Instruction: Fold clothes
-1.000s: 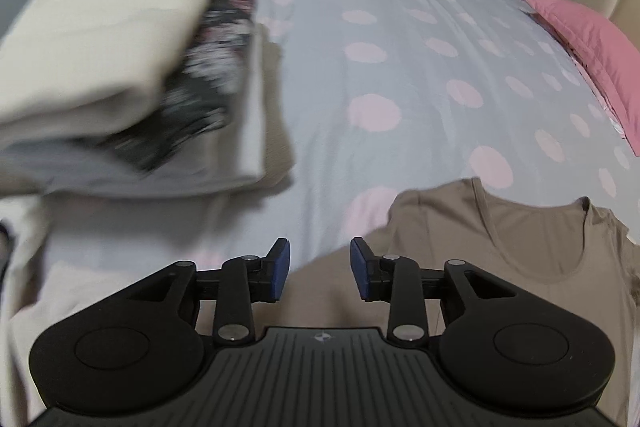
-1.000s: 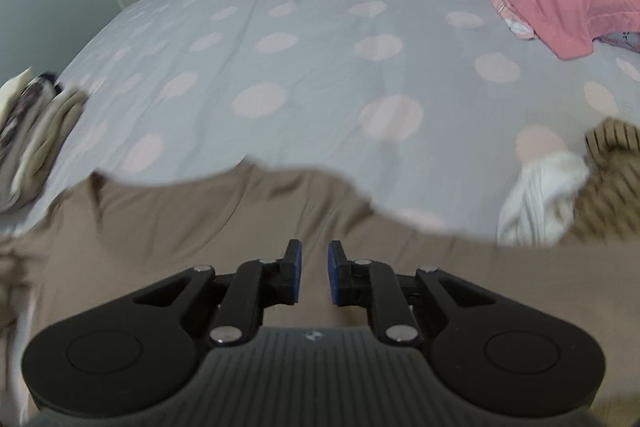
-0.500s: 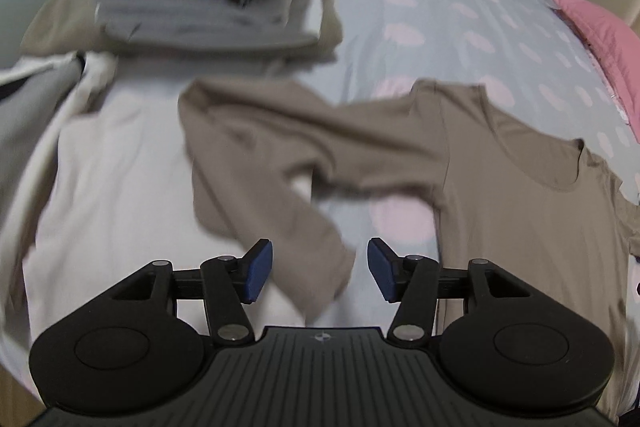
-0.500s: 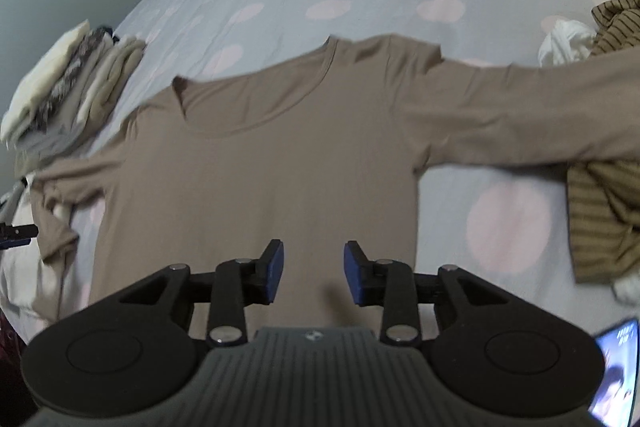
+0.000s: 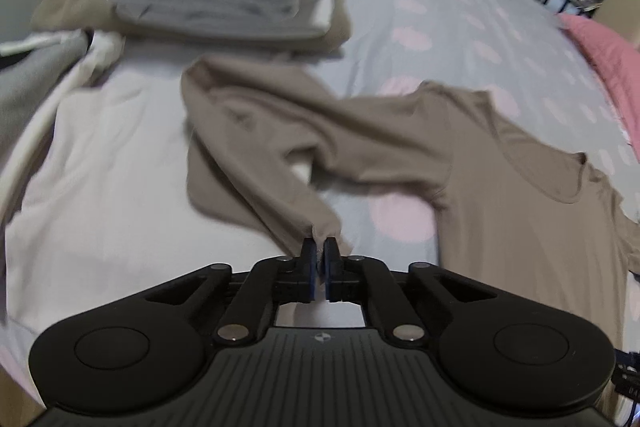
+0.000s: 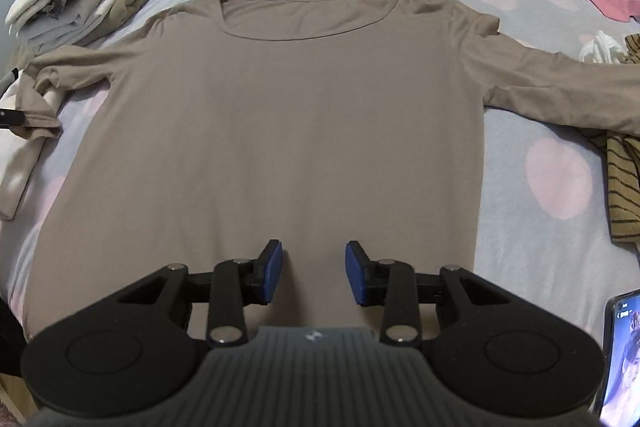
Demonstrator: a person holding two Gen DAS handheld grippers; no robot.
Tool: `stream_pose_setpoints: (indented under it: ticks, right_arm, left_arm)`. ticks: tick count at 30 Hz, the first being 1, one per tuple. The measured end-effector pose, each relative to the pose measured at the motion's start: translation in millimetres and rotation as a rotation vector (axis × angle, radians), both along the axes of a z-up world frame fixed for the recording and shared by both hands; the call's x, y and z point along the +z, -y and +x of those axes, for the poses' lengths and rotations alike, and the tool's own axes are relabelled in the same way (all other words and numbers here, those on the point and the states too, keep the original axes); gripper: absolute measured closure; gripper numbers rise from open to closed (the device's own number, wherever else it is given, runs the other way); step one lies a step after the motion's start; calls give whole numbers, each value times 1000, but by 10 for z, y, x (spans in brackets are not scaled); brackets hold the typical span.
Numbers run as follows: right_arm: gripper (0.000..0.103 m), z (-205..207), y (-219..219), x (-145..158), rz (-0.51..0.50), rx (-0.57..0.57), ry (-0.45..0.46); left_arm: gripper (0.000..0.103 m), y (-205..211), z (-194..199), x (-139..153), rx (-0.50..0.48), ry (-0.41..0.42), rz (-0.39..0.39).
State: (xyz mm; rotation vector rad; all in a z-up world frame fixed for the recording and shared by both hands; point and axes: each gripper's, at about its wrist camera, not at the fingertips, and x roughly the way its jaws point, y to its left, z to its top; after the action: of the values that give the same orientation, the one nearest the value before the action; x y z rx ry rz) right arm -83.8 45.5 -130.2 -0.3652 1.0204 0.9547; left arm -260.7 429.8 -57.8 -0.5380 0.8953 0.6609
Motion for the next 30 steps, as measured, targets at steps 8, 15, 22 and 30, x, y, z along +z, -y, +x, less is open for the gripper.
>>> stream_pose_setpoints:
  ticks: [8,15,22,30]
  right_arm:
    - [64,-70,-11,32,16,41,11]
    - [64,-104,-14,45,57,73,-1]
    - [64,-334,-136,85,104,211,40]
    - [64,-459,-211,94,125,289,62]
  left_arm:
    - [102,455,293,402,-250,153,49]
    - [102,985,642,201,-467,106,-37]
    - [102,1382,913,-85,-619,37,-103]
    - [96,1407,898,-215,-627,21,-106]
